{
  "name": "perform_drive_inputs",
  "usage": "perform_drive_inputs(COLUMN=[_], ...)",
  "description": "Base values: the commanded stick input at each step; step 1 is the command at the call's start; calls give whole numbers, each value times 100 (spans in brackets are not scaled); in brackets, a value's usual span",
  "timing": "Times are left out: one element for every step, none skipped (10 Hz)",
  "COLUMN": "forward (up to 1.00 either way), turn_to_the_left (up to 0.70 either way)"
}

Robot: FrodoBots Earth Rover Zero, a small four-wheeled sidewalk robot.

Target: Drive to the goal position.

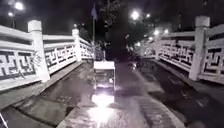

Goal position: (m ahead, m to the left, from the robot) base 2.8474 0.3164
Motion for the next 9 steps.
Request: perform_drive_inputs(forward=[0, 0, 0, 0, 0, 45, 45, 45, 45], turn_to_the_left=[0, 0, 0, 0, 0, 0, 0, 0, 0])
